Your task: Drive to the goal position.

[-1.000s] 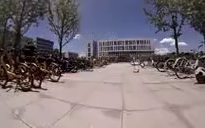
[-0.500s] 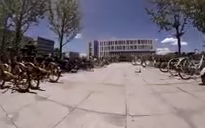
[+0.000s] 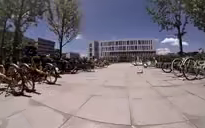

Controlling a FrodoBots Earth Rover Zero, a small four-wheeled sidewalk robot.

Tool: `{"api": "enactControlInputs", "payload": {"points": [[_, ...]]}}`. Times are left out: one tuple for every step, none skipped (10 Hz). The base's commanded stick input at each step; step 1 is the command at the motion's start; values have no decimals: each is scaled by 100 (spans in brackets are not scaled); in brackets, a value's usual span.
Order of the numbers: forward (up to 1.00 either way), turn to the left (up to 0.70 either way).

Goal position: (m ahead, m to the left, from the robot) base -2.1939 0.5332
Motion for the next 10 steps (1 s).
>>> {"api": "enactControlInputs", "payload": {"points": [[0,0],[0,0],[0,0],[23,0],[50,0],[50,0],[50,0],[50,0],[50,0],[50,0]]}}
